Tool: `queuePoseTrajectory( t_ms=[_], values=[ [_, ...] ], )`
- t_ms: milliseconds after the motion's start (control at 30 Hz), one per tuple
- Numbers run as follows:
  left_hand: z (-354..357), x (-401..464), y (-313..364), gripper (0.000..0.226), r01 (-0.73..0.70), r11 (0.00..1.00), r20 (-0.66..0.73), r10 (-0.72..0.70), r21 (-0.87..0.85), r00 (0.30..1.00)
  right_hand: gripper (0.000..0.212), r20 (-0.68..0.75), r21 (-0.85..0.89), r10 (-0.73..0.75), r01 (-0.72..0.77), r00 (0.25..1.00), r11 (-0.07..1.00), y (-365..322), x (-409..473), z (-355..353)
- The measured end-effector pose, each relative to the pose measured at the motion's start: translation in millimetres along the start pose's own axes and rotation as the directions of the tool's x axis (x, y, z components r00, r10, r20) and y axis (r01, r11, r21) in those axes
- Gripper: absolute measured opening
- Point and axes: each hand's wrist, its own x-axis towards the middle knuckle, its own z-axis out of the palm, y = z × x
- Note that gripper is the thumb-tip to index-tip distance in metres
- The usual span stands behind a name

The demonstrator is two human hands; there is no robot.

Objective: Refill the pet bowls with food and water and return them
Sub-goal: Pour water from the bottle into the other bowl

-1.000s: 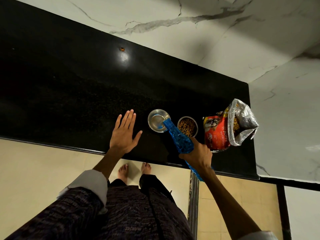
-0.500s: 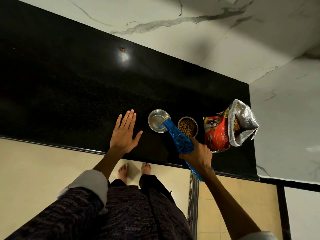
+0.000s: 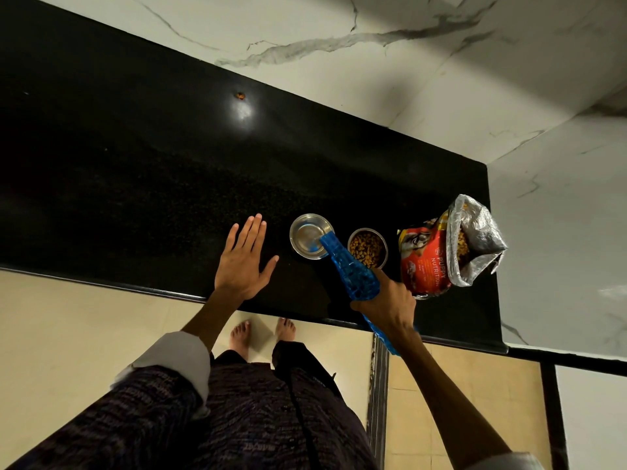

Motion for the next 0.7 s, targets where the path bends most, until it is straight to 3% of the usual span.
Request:
queuePoseTrajectory(
  t_ms=[700],
  values=[
    [-0.7, -0.2, -0.1, 0.081, 0.002, 1.0, 0.013, -0.002, 0.008, 1.0, 0.086, -0.01, 0.013, -0.004, 0.004, 1.0, 1.0, -1.4, 0.6, -0.2]
  ],
)
